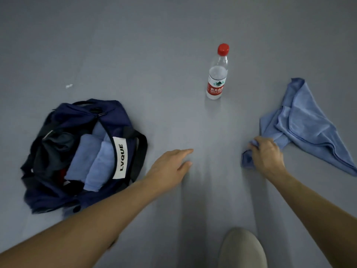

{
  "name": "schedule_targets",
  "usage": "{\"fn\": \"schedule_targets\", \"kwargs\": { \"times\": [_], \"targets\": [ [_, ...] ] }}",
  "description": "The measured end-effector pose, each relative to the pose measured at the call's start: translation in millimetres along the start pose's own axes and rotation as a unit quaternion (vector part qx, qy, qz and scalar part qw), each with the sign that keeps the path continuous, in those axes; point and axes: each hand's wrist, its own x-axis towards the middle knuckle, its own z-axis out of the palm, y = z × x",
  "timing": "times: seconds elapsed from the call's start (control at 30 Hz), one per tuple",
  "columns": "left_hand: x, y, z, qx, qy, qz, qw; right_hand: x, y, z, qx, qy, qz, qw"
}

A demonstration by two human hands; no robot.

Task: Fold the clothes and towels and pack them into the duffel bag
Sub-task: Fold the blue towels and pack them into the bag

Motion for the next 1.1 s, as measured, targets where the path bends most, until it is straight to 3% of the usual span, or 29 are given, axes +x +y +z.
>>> {"fn": "schedule_targets", "kwargs": {
  "times": [0.23,0.37,0.6,0.83,1.1],
  "targets": [
    [-82.3,4.4,-110.7,0.006,0.058,-0.006,0.998,-36.4,-121.3,-96.8,0.107,0.020,-0.093,0.990],
    [-129.5,21.2,-170.1,-0.007,0.096,-0.015,0.995,-60.4,-182.4,-156.7,0.181,-0.005,-0.099,0.979],
    [-205.5,55.3,-241.6,-0.054,0.135,-0.022,0.989,-125.8,-276.0,-230.7,0.268,-0.098,-0.187,0.940],
    [-252.2,93.3,-264.6,-0.163,0.223,-0.018,0.961,-212.4,-334.5,-252.6,0.309,-0.172,-0.231,0.907],
    [-266.1,85.1,-268.1,-0.089,0.245,0.024,0.965,-264.2,-351.0,-229.5,0.282,-0.185,-0.288,0.896]
  ]
}}
